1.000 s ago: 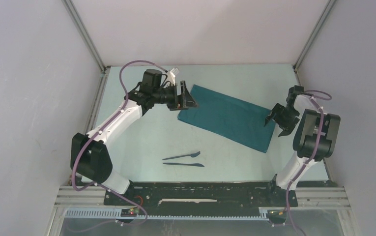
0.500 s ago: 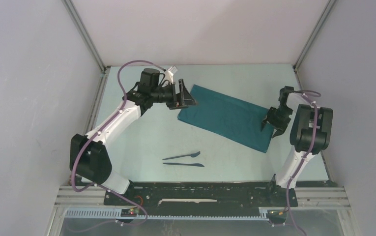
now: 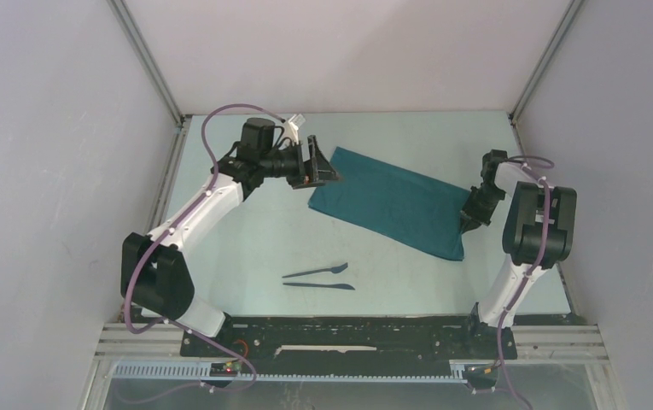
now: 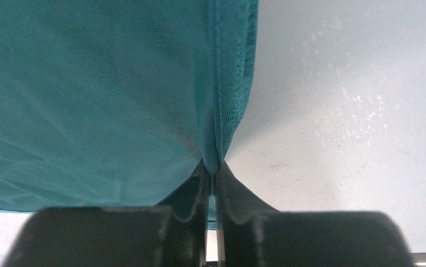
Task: Fold the napkin into a case and place the utensils inside
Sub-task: Pick up the rectangle-folded napkin from the center of the board.
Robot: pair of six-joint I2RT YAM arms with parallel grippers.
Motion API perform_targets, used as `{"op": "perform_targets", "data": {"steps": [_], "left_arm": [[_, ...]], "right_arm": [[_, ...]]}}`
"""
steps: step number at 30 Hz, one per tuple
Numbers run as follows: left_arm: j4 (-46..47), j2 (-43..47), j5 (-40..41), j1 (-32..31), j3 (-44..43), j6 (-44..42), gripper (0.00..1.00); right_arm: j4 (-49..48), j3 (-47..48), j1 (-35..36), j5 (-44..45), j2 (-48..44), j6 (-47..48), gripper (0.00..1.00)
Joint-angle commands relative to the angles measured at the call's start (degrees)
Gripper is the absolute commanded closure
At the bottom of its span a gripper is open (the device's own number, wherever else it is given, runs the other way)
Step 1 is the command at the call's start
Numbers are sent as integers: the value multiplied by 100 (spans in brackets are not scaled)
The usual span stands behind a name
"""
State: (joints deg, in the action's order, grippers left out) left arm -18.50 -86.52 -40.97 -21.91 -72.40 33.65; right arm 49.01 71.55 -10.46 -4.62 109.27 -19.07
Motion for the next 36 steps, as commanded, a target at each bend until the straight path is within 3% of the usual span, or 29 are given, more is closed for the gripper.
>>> {"op": "perform_targets", "data": {"steps": [1,3,13,23,30,36], "left_arm": [[144,125,-113,51,73,50,14],[147,82,-89,59,84,50,14],[234,-65,-136,64,138,135,14],[452,-57,-258,55,243,323,14],[460,18,-285,55,235,326,14],[470,20,-314,63,235,343,14]], "right_arm": [[-657,-187,86,44,-15,113,93],[-621,-231,96,90,-104,137,100],[-497,-885,-465,321,-549,4,100],[-434,-901,-860,1124,-1039,-118,100],[-257,-612,-107,1495,-987,-66,100],[117,217,999,1419,-569,-176,100]]}}
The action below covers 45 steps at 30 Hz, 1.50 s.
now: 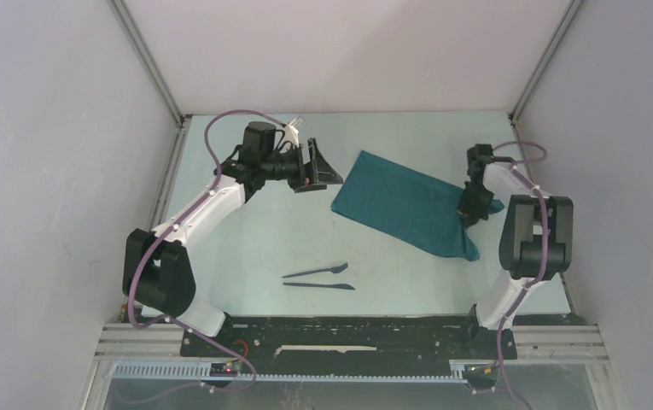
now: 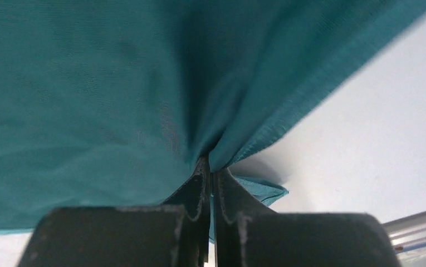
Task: Fold the napkin into a case and place the utensils inside
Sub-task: Pick up the rectangle-folded napkin from the center of the board, then fold the rectangle-folded napkin at the center of the board.
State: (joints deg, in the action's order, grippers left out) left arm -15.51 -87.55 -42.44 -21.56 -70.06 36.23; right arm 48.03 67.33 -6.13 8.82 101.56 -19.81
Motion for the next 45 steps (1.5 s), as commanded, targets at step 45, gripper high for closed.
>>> {"op": "perform_targets", "data": {"steps": [45], "left_arm": [[249,279,-239,380,34,130,14]], "right_arm": [[425,6211,2865,-2633,4097,-323,100]]}}
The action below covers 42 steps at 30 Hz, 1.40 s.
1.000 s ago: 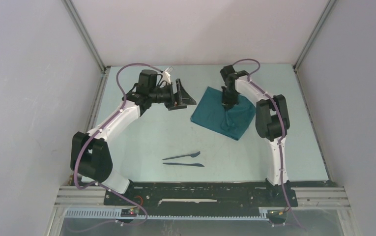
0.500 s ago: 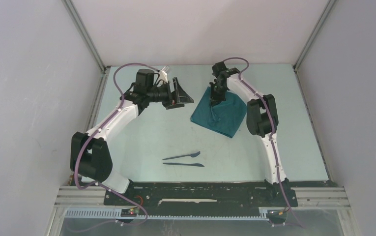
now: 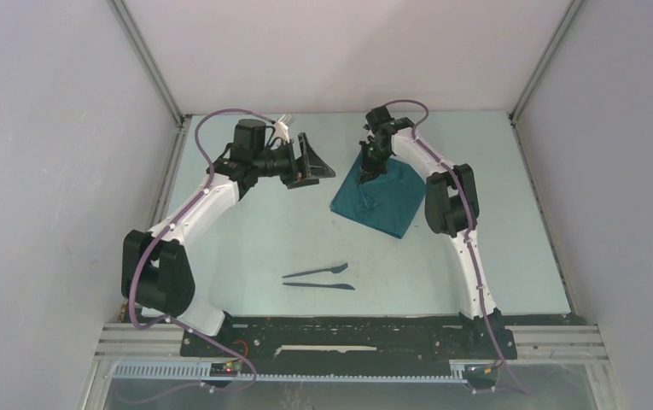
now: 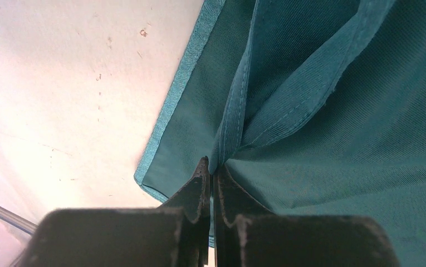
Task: Fold the napkin into a case and place the utensils inside
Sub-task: Fold the rectangle-folded napkin at the center of the board, then smooth out the square-folded napkin at the center of the board.
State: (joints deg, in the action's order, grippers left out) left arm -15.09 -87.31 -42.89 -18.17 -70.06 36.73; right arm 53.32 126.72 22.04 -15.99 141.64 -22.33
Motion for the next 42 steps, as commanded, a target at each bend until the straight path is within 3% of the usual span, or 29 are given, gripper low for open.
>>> {"op": "perform_targets", "data": {"steps": [1,11,17,21,26,31,42], "left_arm": [[213,264,-192,42,34,84,14],[257,276,-215,57,61,115,14],[261,237,-177,91,72,82,14],[239,147,-72,174,83,5,14],[174,-85,58,199,104,-53,14],[146,-349,245,151,106,-100,14],[56,-514,227,-266,194,-45,15]], "right_arm": [[-103,293,49,-169,110,-76,100],[-45,488,55,-342,235,-74,98],[400,1123,-2,-855,-25,-152,43],[521,681,-92,-934,-1007,-112,28],[-522,-1898,-435,-1260,-2709,108,20],[-1773,-3545,-863,-2157,-3070,-141,18],[-3158,-3288,-1105,-3117,-1700,-143,11]]}}
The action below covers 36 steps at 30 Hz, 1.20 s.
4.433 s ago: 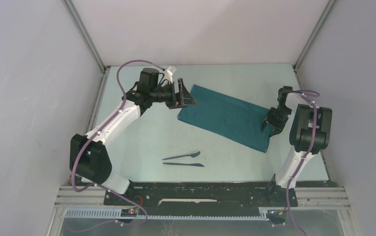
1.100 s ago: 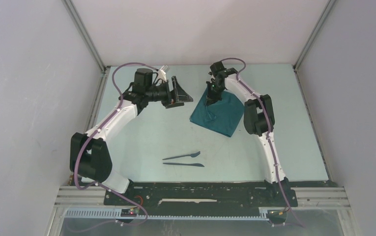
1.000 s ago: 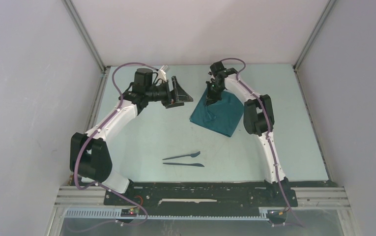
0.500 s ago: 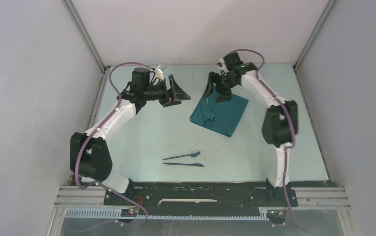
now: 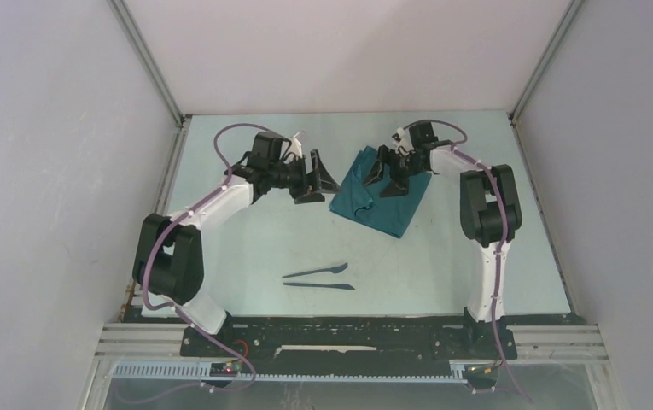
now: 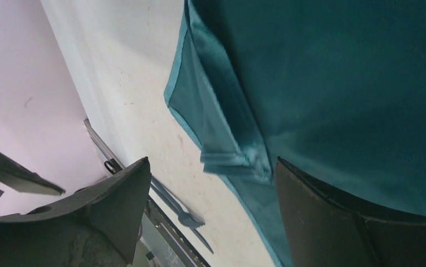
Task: Fold the napkin into a case and place the utensils inside
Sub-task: Smooth out the square-folded napkin at the center of the board.
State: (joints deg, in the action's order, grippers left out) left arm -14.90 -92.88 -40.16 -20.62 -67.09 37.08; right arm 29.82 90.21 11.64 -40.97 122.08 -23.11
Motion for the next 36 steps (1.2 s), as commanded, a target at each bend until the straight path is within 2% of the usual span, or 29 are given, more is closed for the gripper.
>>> {"op": "perform_targets", "data": {"steps": [1,8,15,27,36], "left_arm": [[-6,36,-108,-23,-163,-97,15],[-180,-32,-158,-21,-392,-250,15],[-180,-151,-250,-21,-375,-271,15],[-180,-52,-316,22,-340,-312,15],[-180,15,-334,112,-318,-317,15]], "right_arm": [[-850,504,-67,-650,406,-87,11],[-1055,1212,-30,-793,1238,-323,11],[-1153,1722,47,-1027,1651,-593,16],[-1661,1752,388,-1251,1698,-1136,23],[-2186,1265,704,-1122,1195,-2213,25]]}}
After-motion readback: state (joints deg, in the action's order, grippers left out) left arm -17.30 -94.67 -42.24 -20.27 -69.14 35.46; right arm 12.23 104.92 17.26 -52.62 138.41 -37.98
